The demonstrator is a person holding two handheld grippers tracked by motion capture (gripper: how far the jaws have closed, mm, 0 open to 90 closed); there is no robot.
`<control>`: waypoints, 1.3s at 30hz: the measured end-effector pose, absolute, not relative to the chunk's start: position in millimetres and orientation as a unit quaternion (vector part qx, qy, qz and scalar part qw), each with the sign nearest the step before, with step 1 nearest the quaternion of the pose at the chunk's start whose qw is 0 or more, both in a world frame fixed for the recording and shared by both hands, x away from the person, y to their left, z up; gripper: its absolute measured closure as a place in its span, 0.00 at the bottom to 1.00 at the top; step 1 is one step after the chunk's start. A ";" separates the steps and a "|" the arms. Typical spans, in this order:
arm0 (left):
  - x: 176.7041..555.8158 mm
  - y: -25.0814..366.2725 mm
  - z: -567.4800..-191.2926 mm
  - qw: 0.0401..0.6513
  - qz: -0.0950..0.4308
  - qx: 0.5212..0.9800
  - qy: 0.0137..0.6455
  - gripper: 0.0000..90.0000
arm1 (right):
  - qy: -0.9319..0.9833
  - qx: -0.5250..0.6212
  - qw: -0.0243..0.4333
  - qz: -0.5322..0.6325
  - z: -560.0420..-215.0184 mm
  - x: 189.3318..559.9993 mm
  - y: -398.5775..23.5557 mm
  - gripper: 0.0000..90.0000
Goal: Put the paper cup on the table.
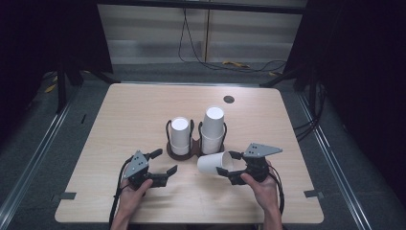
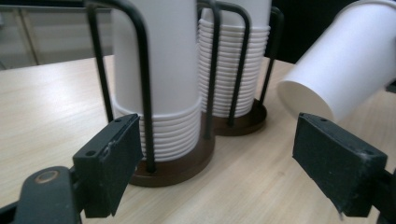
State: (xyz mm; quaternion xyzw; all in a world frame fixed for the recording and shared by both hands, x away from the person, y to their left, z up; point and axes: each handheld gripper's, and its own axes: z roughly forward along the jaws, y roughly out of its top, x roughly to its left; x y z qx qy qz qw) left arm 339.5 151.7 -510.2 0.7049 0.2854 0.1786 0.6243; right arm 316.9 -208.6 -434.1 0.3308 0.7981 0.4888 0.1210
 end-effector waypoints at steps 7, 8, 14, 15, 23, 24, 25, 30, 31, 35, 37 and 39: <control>330.3 154.7 -512.2 0.641 0.210 0.688 0.267 0.17 | 0.806 0.354 0.126 0.457 -430.4 314.8 -215.3 0.27; 329.4 153.9 -512.3 0.642 0.211 0.687 0.266 0.17 | 0.807 0.359 0.126 0.452 -429.8 315.4 -216.4 0.27; 323.5 156.9 -514.6 0.658 0.238 0.662 0.269 0.17 | 0.820 0.364 0.131 0.422 -424.6 322.3 -218.4 0.27; 322.7 159.1 -515.1 0.659 0.244 0.660 0.267 0.17 | 0.821 0.368 0.131 0.416 -423.8 322.8 -218.8 0.27; 320.6 157.4 -515.5 0.661 0.251 0.655 0.266 0.17 | 0.817 0.398 0.138 0.394 -416.9 332.1 -235.1 0.27; 320.8 158.5 -515.3 0.658 0.252 0.659 0.264 0.17 | 0.816 0.402 0.140 0.391 -415.4 332.8 -237.2 0.27; 320.8 158.3 -515.7 0.662 0.250 0.654 0.267 0.17 | 0.816 0.406 0.142 0.386 -414.1 334.0 -238.9 0.27; 320.4 158.6 -515.6 0.660 0.251 0.656 0.266 0.17 | 0.818 0.417 0.141 0.371 -409.8 341.2 -245.9 0.27; 320.6 158.8 -515.4 0.657 0.254 0.658 0.266 0.17 | 0.817 0.420 0.141 0.369 -409.3 342.5 -246.5 0.27; 320.7 158.8 -515.4 0.657 0.253 0.658 0.266 0.17 | 0.818 0.434 0.142 0.350 -407.0 348.1 -248.7 0.27; 320.8 158.0 -515.5 0.661 0.250 0.655 0.269 0.17 | 0.820 0.437 0.145 0.341 -403.9 351.7 -250.5 0.27; 321.2 157.9 -515.4 0.660 0.250 0.654 0.272 0.17 | 0.825 0.437 0.145 0.329 -401.0 356.2 -252.1 0.27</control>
